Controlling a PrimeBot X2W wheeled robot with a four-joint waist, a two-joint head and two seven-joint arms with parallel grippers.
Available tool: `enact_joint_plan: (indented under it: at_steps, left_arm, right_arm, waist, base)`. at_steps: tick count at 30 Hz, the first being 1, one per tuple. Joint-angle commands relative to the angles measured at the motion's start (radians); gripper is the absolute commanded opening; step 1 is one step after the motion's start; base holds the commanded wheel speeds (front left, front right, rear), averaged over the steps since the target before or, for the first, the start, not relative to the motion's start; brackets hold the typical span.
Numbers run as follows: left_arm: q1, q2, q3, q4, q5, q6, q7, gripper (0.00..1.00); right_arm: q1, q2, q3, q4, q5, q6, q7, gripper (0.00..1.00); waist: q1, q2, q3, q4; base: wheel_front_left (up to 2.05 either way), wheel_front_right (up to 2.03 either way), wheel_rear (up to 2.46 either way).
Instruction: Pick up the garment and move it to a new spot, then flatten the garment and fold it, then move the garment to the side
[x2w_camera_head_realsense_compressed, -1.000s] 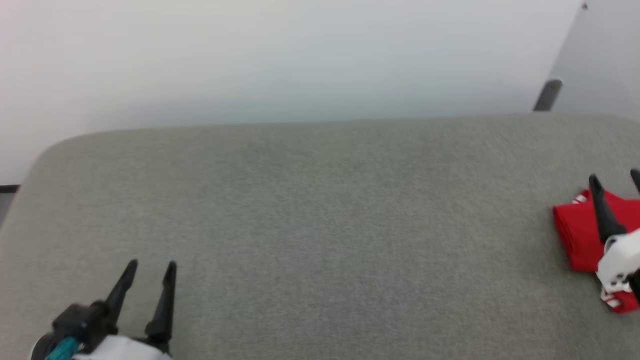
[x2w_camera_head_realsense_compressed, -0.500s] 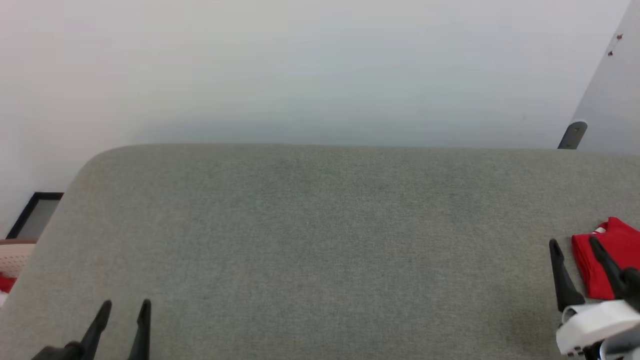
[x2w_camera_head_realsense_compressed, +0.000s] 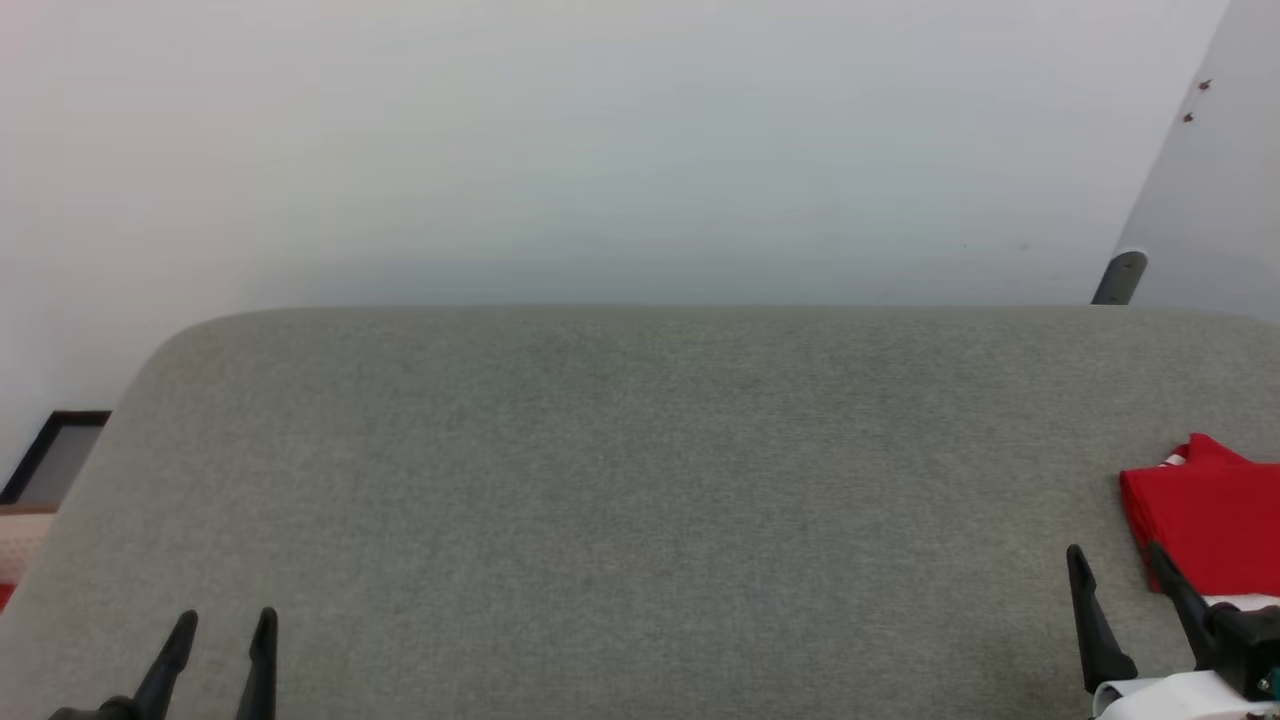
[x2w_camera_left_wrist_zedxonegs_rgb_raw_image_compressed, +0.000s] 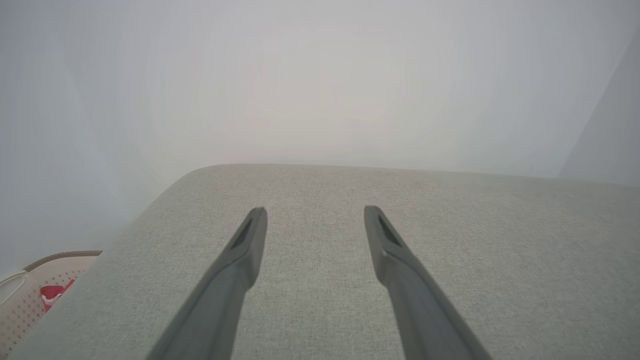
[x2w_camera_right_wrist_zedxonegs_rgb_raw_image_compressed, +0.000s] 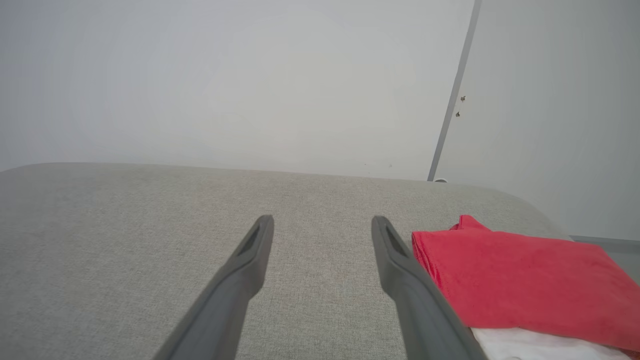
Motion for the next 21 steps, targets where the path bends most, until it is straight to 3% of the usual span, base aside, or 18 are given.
enact_joint_plan:
  at_steps: [1, 21]
  left_arm:
    - [0.005, 0.005, 0.003, -0.002, 0.007, -0.002, -0.003, 1.0]
    - [0.014, -0.004, -0.007, -0.014, 0.002, -0.006, -0.004, 1.0]
  right_arm:
    - [0.01, 0.004, -0.005, -0.006, -0.003, -0.001, 0.002, 1.0]
    - [0.051, 0.027, -0.009, -0.06, -0.028, -0.001, 0.03, 1.0]
  waist:
    - [0.0, 0.0, -0.004, -0.007]
    - [0.0, 0.0, -0.008, -0.04]
  base:
    - [0.0, 0.0, 0.0]
    - [0.0, 0.0, 0.0]
